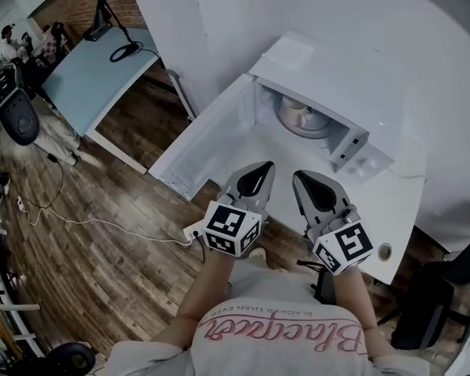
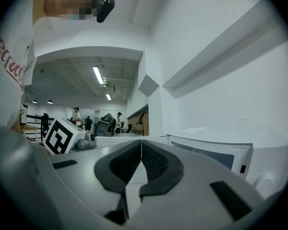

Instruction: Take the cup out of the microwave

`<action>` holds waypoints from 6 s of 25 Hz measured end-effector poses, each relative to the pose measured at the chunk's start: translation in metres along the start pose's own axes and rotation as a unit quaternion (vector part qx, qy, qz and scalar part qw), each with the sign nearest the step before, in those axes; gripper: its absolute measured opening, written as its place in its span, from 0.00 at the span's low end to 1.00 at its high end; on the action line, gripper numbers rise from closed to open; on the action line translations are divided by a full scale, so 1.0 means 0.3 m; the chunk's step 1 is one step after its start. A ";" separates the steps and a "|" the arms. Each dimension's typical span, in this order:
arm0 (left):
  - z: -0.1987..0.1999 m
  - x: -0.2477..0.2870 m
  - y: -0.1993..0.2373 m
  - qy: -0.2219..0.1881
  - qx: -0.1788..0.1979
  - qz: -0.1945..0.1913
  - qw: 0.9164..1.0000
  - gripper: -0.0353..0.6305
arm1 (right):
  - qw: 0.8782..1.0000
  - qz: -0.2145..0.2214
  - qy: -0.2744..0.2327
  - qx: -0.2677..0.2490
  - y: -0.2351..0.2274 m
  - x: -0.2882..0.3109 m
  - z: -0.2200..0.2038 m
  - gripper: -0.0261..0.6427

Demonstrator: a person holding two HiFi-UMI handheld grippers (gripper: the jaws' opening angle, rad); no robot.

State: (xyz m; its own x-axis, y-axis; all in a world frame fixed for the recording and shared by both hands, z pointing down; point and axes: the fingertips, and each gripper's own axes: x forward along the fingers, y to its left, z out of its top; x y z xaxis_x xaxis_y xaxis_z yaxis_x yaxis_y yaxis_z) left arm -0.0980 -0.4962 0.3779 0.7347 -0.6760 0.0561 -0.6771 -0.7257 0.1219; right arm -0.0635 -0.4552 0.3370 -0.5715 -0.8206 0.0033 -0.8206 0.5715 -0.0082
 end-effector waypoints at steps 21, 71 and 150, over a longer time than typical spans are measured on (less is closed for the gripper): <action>-0.079 0.088 0.088 0.008 -0.017 -0.024 1.000 0.06 | 0.996 -0.090 0.026 0.000 -0.131 0.045 -0.096 0.06; -0.240 0.443 0.220 0.022 0.002 -0.018 1.000 0.06 | 0.981 -0.165 0.098 0.013 -0.686 0.427 -0.486 0.26; -0.091 0.275 0.143 -0.017 0.023 0.022 0.999 0.06 | 0.990 -0.123 0.064 0.000 -0.432 0.208 -0.301 0.12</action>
State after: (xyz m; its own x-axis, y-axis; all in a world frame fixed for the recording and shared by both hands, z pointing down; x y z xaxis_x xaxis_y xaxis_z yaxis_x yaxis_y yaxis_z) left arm -0.0652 -0.5795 0.4149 0.7024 -0.7112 0.0265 -0.7109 -0.6993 0.0751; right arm 0.0068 -0.5798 0.4287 -0.3508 -0.9272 0.1311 -0.9349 0.3549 0.0088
